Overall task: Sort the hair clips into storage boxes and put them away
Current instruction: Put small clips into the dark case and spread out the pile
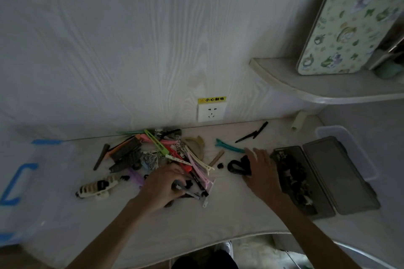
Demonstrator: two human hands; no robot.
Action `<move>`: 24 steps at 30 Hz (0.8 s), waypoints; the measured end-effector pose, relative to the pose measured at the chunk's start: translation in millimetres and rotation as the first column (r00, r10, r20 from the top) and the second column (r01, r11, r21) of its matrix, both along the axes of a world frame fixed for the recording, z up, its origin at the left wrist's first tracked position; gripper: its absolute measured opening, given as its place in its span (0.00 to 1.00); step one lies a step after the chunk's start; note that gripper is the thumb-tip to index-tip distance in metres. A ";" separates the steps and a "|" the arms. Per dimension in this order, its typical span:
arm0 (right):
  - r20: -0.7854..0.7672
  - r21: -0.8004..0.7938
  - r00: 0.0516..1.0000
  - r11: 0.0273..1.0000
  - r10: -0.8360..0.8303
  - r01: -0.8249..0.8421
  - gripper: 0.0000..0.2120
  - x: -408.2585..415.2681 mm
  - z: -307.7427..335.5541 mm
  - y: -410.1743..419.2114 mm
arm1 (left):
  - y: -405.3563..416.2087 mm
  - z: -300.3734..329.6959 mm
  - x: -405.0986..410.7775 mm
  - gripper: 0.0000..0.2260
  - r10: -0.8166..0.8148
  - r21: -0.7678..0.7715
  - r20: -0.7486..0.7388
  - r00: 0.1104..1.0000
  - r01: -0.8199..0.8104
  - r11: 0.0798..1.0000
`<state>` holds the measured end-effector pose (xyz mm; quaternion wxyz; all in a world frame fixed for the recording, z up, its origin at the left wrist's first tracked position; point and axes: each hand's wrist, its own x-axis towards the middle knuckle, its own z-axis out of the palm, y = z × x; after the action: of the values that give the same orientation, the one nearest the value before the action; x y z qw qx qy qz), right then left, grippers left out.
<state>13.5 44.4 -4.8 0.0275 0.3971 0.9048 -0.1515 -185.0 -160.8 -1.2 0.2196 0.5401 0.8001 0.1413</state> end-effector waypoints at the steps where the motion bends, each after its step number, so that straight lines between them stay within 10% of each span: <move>1: -0.010 0.049 1.000 0.999 -0.006 0.006 0.33 -4.1 4.2 -2.8 | 1.2 0.9 -1.2 0.08 -0.010 -0.001 -0.007 1.000 0.010 1.000; 5: -0.250 0.078 0.955 0.987 0.158 -0.143 0.16 -33.9 2.1 -26.9 | 3.2 3.6 -3.4 0.07 -0.038 0.017 -0.089 0.995 0.039 0.999; 12: 0.097 -0.015 0.989 0.994 0.111 -0.110 0.20 -71.8 -17.6 -50.6 | 5.0 -2.3 4.8 0.12 -0.012 0.126 -0.091 0.996 0.024 0.992; 24: -0.336 -0.368 0.909 0.923 -0.246 0.114 0.10 9.0 20.7 -41.1 | 10.1 -16.8 9.6 0.14 0.049 0.116 -0.072 0.996 -0.041 0.992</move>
<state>22.4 3.2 15.8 -0.0924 0.4329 0.8120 -0.3804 -175.4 -150.7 -18.0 0.1549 0.5385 0.8102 0.1717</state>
